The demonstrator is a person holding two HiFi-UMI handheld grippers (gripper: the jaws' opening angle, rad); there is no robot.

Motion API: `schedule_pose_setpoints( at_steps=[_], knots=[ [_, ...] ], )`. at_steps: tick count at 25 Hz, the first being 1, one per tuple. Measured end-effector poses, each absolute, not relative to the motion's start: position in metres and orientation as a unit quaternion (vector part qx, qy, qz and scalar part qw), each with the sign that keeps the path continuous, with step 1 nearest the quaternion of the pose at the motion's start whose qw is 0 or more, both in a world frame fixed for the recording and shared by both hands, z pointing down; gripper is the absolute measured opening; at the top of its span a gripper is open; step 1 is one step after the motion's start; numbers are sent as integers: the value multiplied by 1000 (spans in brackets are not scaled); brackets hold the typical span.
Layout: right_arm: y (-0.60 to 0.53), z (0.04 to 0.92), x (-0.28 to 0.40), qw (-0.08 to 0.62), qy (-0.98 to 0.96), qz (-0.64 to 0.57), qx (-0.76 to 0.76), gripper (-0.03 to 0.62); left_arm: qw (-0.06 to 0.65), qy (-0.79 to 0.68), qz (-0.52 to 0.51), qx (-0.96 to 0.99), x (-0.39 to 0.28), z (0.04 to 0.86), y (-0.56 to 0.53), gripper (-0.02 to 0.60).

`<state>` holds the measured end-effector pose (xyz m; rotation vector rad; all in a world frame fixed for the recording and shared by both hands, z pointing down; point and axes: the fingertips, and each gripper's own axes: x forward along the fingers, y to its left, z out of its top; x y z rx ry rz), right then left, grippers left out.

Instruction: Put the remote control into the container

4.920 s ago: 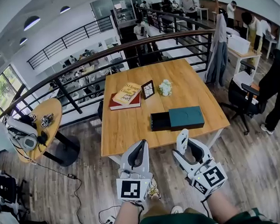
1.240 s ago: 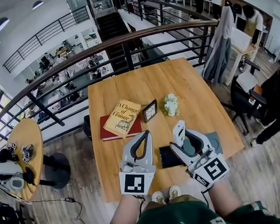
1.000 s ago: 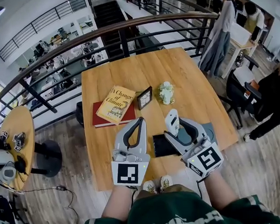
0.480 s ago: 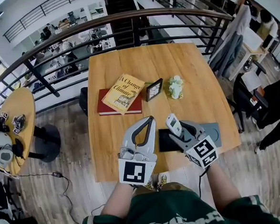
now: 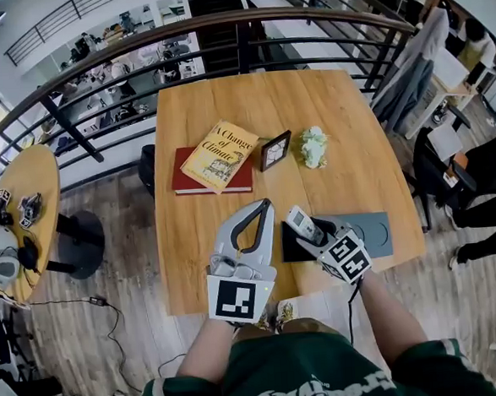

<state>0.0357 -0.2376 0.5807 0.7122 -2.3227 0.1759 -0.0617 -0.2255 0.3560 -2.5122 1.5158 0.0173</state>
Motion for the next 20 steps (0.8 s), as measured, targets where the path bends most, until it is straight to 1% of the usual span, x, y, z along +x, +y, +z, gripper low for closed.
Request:
schedule_pose_setpoints(
  at_steps=[6,9,13,20],
  knots=[
    [-231,622,43,404,-870,98,264,249,91,515,15,-852,-64,359,-223,-2],
    [-230,634,47,421,-859,117,266,249,80,517,20,-852,-68,361,-223,-2],
    [-229,650,53,450,-842,129,269,249,81,515,20,-853,-69,362,-222,-2],
    [-225,676,62,512,-800,156,272,249,70,514,30,-855,-71,360,-220,-2]
  ],
)
